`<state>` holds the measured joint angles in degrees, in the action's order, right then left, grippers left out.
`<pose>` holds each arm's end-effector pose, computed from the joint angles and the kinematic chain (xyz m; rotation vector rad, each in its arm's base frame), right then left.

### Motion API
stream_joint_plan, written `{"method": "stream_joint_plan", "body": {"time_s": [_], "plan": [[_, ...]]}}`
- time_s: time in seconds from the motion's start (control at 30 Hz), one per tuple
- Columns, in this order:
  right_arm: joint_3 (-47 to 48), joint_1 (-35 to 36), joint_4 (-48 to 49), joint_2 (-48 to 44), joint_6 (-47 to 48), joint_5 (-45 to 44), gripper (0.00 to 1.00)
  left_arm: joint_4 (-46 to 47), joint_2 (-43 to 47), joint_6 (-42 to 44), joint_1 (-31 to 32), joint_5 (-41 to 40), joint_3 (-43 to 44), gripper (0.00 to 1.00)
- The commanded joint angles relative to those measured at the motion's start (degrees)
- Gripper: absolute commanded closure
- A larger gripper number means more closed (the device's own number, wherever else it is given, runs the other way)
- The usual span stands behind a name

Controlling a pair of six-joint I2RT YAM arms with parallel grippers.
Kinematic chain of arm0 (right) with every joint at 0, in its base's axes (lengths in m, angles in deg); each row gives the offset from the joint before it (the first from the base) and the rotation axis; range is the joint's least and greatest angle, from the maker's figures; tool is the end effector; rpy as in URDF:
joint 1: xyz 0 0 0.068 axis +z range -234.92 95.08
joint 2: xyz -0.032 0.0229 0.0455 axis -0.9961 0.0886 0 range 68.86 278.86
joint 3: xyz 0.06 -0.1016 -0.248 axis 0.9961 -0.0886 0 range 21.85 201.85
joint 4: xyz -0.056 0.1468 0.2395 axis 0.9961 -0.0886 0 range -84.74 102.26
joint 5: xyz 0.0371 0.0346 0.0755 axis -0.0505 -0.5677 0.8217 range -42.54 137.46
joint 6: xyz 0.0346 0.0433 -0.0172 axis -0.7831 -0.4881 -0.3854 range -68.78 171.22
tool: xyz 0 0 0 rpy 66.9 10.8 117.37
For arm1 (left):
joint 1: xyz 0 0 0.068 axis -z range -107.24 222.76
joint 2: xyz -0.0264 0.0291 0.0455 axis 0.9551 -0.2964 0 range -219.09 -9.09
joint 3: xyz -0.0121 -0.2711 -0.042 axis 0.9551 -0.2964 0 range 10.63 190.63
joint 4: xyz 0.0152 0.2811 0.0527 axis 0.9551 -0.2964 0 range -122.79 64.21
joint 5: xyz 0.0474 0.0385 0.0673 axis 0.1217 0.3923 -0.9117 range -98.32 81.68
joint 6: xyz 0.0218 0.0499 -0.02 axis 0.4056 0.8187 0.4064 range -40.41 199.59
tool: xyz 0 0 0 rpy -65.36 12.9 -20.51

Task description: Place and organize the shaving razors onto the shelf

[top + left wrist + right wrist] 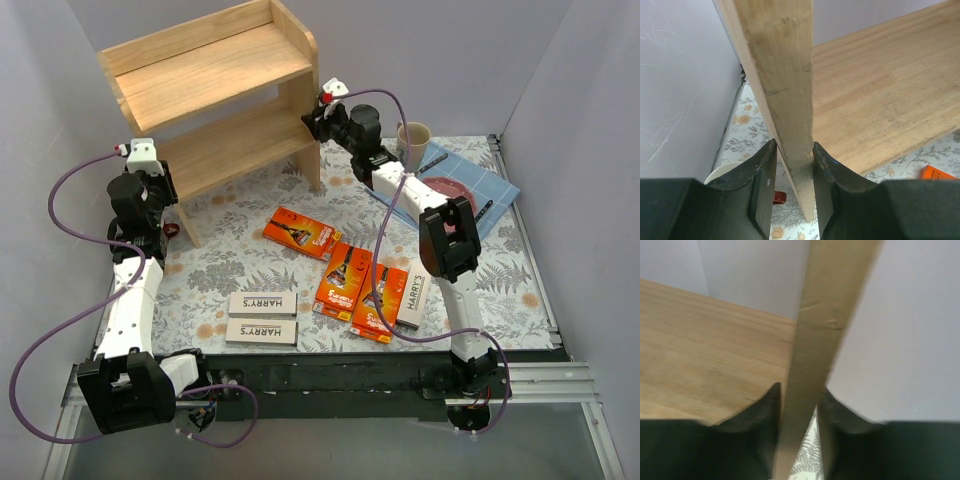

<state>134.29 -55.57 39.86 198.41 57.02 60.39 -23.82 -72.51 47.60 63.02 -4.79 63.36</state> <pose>0.5002 0.2920 0.3169 -0.6036 1.2749 0.4978 0.2892 0.0470 0.3424 -0.5747 1.6366 -0.3396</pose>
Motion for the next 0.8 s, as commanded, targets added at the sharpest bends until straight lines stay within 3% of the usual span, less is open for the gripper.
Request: {"method": "stream_joint_plan", "body": {"time_s": [0.0, 0.03, 0.17, 0.47, 0.57, 0.77], "plan": [[0.7, 0.2, 3.2, -3.2, 2.7, 0.8, 0.88, -0.9, -3.8, -1.7, 0.8, 9.6, 0.7, 0.92], [-1.0, 0.3, 3.5, -4.5, 3.0, -1.9, 0.98, -0.1, -4.4, -1.9, 1.0, 10.0, 1.1, 0.92], [-9.3, -0.6, 5.1, -12.3, 4.6, -5.1, 0.99, 2.9, -8.5, -1.1, 3.3, 11.1, 2.6, 0.98], [-31.1, -2.4, 3.5, -29.4, 6.6, -7.9, 0.99, 9.9, -16.5, -1.4, 8.9, 10.3, 4.4, 0.95], [-35.3, -2.4, 0.9, -33.4, 4.8, -8.8, 0.99, 11.1, -17.7, -1.3, 12.4, 10.4, 4.6, 0.94], [-39.8, -0.2, -3.2, -38.6, 4.0, -9.5, 0.99, 13.2, -21.0, -1.6, 13.4, 8.3, 5.5, 0.91]]}}
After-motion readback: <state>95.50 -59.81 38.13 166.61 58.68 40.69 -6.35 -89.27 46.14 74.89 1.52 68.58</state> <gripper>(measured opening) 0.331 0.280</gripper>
